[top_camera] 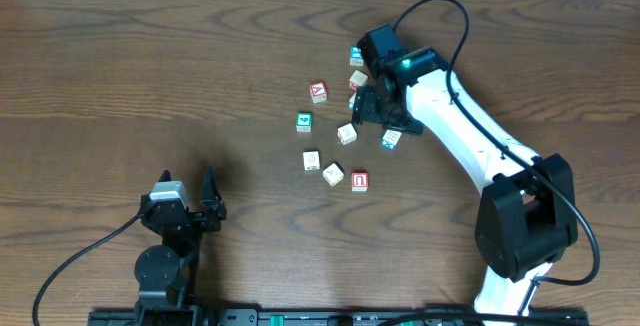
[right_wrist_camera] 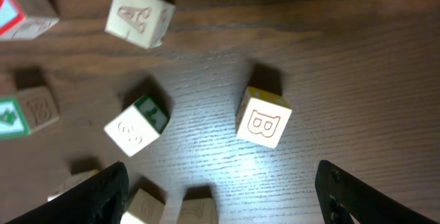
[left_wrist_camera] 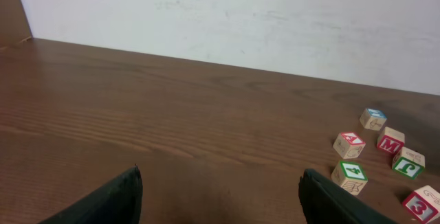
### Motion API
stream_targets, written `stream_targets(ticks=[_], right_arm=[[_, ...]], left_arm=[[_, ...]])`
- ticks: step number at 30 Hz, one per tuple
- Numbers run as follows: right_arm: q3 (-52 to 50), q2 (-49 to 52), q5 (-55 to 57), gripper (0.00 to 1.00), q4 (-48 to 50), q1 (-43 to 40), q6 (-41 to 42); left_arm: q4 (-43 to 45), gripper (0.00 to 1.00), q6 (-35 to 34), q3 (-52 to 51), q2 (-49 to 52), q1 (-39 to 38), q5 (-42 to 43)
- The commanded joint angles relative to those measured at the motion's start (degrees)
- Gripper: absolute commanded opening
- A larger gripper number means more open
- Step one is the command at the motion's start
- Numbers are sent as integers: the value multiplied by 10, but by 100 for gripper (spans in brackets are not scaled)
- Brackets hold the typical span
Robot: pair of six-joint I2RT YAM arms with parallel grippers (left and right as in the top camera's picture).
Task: Lift 5 blocks
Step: 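Move the right gripper to the yellow 'K' block and grasp it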
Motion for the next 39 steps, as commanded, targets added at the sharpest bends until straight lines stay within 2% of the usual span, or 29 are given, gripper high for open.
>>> stream_targets(ticks=[1, 4, 8, 11, 14, 25, 31, 39], right_arm=[[-15, 13, 10, 83, 7, -1, 42], [-37, 13, 16, 78, 21, 0, 71], [-74, 13, 17, 77, 49, -1, 105], [-95, 13, 16, 78, 73, -2, 109], [-106, 13, 22, 72, 85, -2, 109], [-124, 13, 52, 72, 118, -7, 133], [-125, 13, 59, 57, 130, -8, 135], [-161, 13, 68, 57, 157, -8, 145]], left_arm=[[-18, 73, -3, -14, -3, 3, -3], [-18, 73, -3, -14, -3, 3, -3], [-18, 73, -3, -14, -3, 3, -3], [-18, 73, -3, -14, -3, 3, -3], [-18, 73, -3, -14, -3, 3, -3], [-18, 73, -3, -14, -3, 3, -3], [-18, 73, -3, -14, -3, 3, -3], [-18, 73, -3, -14, -3, 3, -3]])
